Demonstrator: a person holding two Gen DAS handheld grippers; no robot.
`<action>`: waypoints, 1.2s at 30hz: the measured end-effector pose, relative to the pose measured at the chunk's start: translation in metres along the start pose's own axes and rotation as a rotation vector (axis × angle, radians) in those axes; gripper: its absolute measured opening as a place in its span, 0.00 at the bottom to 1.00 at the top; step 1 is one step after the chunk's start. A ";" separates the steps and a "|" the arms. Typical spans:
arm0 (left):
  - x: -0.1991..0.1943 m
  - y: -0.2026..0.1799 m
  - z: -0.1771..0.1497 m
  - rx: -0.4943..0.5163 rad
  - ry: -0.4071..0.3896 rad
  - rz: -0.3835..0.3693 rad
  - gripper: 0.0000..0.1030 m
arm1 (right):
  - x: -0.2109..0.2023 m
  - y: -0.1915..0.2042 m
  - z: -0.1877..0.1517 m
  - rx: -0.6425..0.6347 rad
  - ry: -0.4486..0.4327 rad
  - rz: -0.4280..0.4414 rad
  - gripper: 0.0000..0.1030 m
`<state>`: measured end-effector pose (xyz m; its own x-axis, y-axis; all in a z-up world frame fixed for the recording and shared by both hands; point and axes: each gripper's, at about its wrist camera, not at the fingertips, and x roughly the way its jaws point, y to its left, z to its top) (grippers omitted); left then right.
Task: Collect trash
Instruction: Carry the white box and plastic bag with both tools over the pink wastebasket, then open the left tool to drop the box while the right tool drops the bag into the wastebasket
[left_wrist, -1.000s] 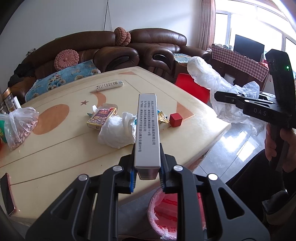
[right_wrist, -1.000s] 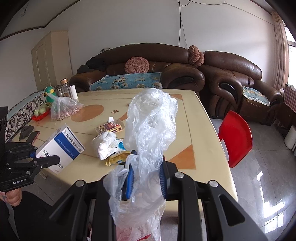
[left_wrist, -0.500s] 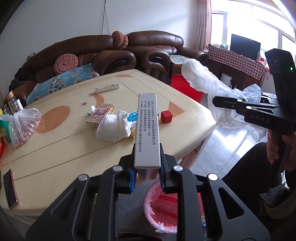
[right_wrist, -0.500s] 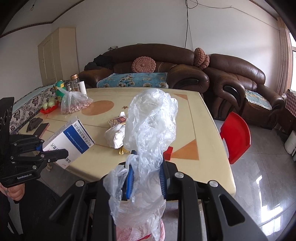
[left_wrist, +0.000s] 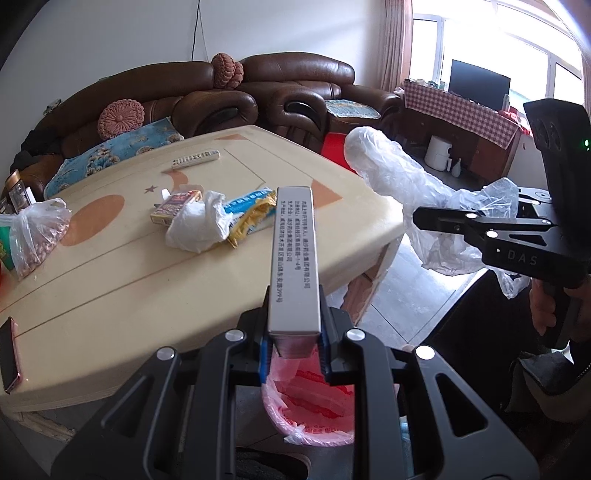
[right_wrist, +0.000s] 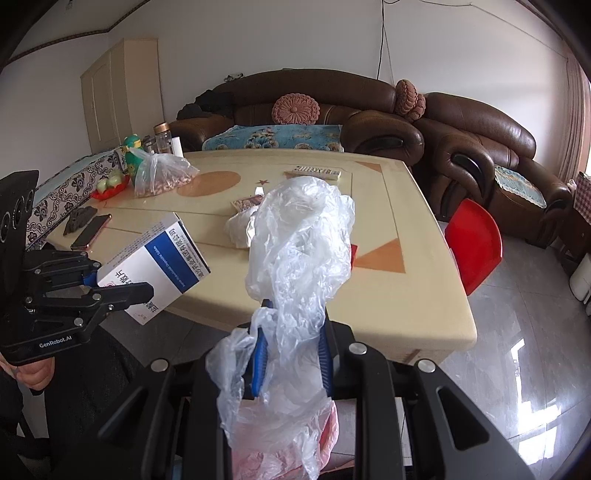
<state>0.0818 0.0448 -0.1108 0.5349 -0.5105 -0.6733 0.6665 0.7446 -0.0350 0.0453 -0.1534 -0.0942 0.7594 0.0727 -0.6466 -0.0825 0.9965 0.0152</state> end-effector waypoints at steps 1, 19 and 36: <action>0.000 -0.004 -0.003 0.003 0.005 -0.005 0.20 | -0.001 0.001 -0.004 -0.001 0.006 0.002 0.22; 0.041 -0.018 -0.052 -0.064 0.151 -0.063 0.20 | 0.035 0.009 -0.050 0.024 0.156 0.035 0.22; 0.126 -0.024 -0.089 -0.096 0.360 -0.115 0.20 | 0.118 0.009 -0.097 0.039 0.391 0.085 0.22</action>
<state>0.0874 0.0011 -0.2603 0.2317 -0.4224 -0.8763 0.6509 0.7368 -0.1831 0.0716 -0.1398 -0.2441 0.4473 0.1412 -0.8832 -0.1042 0.9890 0.1053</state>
